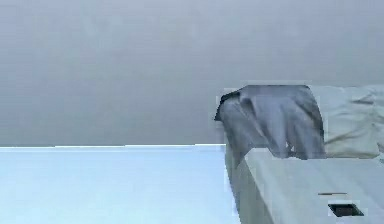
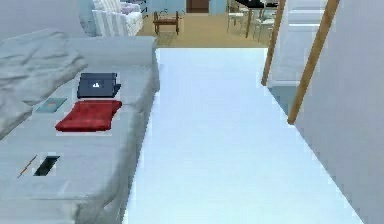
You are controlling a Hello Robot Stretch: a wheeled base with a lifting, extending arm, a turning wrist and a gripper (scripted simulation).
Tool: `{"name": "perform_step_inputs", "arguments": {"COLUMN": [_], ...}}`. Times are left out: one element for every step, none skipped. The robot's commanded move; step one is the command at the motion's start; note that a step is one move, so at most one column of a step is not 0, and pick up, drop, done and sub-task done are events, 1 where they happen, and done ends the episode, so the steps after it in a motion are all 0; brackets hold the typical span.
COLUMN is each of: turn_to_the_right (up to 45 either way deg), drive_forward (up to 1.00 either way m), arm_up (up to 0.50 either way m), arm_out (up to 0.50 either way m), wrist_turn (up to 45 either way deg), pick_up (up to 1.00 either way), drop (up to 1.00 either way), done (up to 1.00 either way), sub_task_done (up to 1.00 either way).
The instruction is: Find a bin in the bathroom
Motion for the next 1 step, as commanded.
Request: {"name": "perform_step_inputs", "arguments": {"turn_to_the_right": [45.0], "drive_forward": [0.00], "arm_up": [0.00], "arm_out": [0.00], "wrist_turn": [0.0], "pick_up": [0.00], "drop": [0.00], "done": [0.00], "sub_task_done": [0.00]}}
